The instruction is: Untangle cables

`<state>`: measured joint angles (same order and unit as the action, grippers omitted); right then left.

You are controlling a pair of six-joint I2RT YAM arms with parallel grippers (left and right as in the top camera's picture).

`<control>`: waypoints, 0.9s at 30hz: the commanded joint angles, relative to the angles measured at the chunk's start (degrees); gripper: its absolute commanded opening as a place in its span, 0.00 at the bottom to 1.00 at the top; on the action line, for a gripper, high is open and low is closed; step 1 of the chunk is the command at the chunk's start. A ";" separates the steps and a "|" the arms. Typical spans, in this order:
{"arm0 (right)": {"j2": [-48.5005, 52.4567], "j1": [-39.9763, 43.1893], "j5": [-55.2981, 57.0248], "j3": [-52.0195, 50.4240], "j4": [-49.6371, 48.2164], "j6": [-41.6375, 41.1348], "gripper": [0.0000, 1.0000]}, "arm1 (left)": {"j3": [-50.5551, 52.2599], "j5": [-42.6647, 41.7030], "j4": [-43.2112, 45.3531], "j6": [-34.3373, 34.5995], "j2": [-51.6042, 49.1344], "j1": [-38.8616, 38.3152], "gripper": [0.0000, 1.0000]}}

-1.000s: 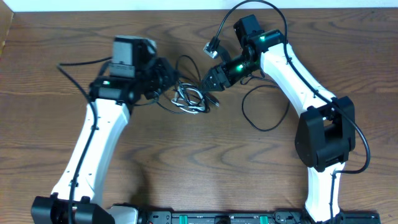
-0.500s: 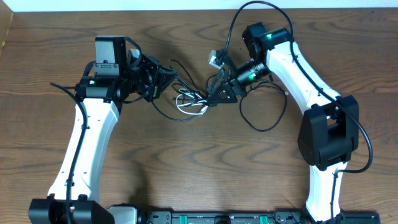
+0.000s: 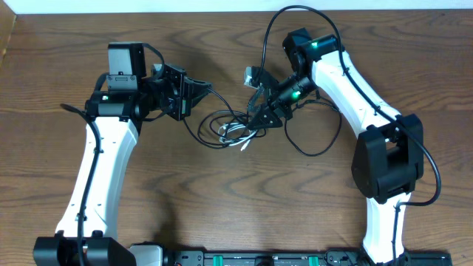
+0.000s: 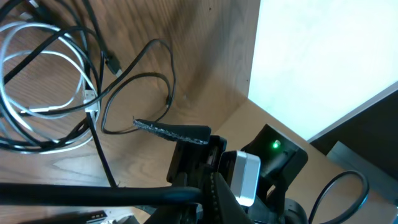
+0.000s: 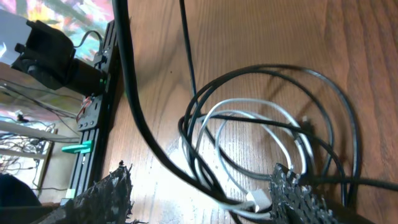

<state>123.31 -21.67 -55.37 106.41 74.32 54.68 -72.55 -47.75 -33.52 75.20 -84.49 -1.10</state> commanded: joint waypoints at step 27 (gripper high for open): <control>-0.17 0.26 20.98 -0.31 -10.84 -53.79 0.41 | -0.42 31.95 -28.44 -47.50 -5.11 -10.93 0.51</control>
<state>123.31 -21.67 -49.32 106.26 63.53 23.31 -72.64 -16.93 -58.92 33.78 -85.76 -9.26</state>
